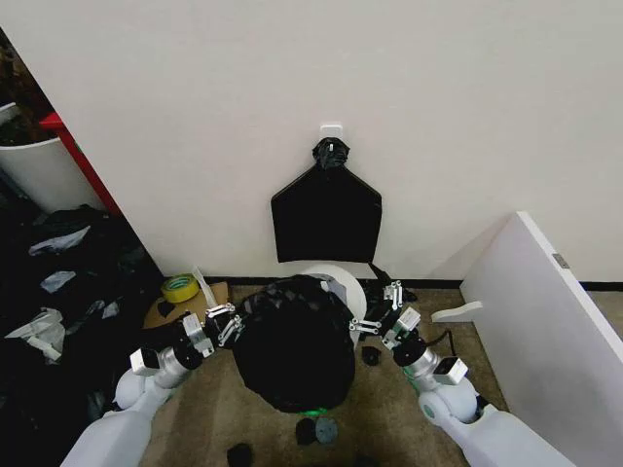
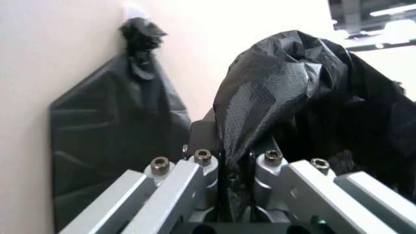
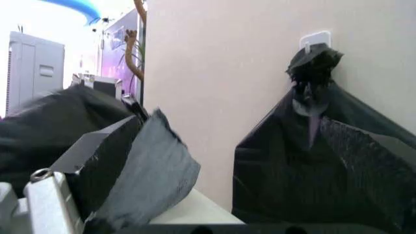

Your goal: Place the garbage bag over the trash bin.

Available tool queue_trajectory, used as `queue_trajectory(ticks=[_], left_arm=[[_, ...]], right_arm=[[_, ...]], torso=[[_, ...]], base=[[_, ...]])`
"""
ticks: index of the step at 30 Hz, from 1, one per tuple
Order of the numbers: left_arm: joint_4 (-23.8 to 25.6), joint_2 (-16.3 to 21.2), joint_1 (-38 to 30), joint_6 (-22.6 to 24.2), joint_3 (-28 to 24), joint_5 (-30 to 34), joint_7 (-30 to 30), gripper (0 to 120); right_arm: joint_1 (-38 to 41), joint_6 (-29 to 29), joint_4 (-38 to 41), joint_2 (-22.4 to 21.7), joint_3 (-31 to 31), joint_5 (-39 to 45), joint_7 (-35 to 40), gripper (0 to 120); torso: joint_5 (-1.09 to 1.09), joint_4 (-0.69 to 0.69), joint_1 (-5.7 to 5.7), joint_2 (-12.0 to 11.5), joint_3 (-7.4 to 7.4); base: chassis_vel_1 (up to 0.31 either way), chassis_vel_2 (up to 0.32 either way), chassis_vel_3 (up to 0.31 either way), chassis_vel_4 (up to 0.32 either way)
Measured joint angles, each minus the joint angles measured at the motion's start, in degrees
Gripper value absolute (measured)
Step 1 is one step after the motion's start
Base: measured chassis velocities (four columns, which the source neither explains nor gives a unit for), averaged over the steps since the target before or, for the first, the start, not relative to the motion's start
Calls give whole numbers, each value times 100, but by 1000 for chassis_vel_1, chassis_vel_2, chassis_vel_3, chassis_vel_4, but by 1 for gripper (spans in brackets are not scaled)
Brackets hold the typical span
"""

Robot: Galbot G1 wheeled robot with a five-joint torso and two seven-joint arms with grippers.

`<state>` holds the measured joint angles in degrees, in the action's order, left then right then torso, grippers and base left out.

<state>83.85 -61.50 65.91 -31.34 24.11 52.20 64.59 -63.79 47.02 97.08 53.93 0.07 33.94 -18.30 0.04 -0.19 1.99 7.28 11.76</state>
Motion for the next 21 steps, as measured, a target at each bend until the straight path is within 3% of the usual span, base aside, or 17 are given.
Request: queue_trajectory(ticks=[5,9,12,13,14,15,16,17,21], left_arm=[[216,49,135,316,1,163,-427,4],[462,91,271,657,2,162,-965,4],[994,181,562,1435,-82,38,-2189,4],[1201,201,640,1734,-121,-39,-2687,4],[1244,207,655,1791,-129,-52,-2791,4],[1586,241,742,2238,-178,-117,-3553,4],[1836,252,780,2571,-206,-121,-4108,4],[1836,252,780,2571,-206,-121,-4108,4],[2567,178,867,3855,-321,-72,-5985,4]], right_arm=[[-35,3,17,-61,207,316,-397,100],[-87,-1,196,-22,376,419,-196,100],[-253,-346,830,69,452,-175,1318,100],[-309,-466,1036,86,442,-365,1688,100],[-315,-479,1063,88,440,-385,1725,100],[-415,-667,1390,113,394,-771,2224,100],[-472,-776,1544,128,359,-1082,2479,100],[-472,-776,1544,128,359,-1082,2479,100],[-594,-971,1733,241,288,-2350,2993,100]], torso=[[0,0,0,0,0],[-1,0,0,0,0],[0,2,0,0,0],[-1,2,0,0,0],[-1,2,0,0,0],[-2,0,0,0,-1],[0,-1,0,0,-1],[0,-1,0,0,-1],[1,2,0,0,-1]], base=[[0,0,0,0],[0,0,0,0],[0,0,0,0],[0,0,0,0],[0,0,0,0],[0,0,0,0],[0,0,0,0],[0,0,0,0],[0,0,0,0]])
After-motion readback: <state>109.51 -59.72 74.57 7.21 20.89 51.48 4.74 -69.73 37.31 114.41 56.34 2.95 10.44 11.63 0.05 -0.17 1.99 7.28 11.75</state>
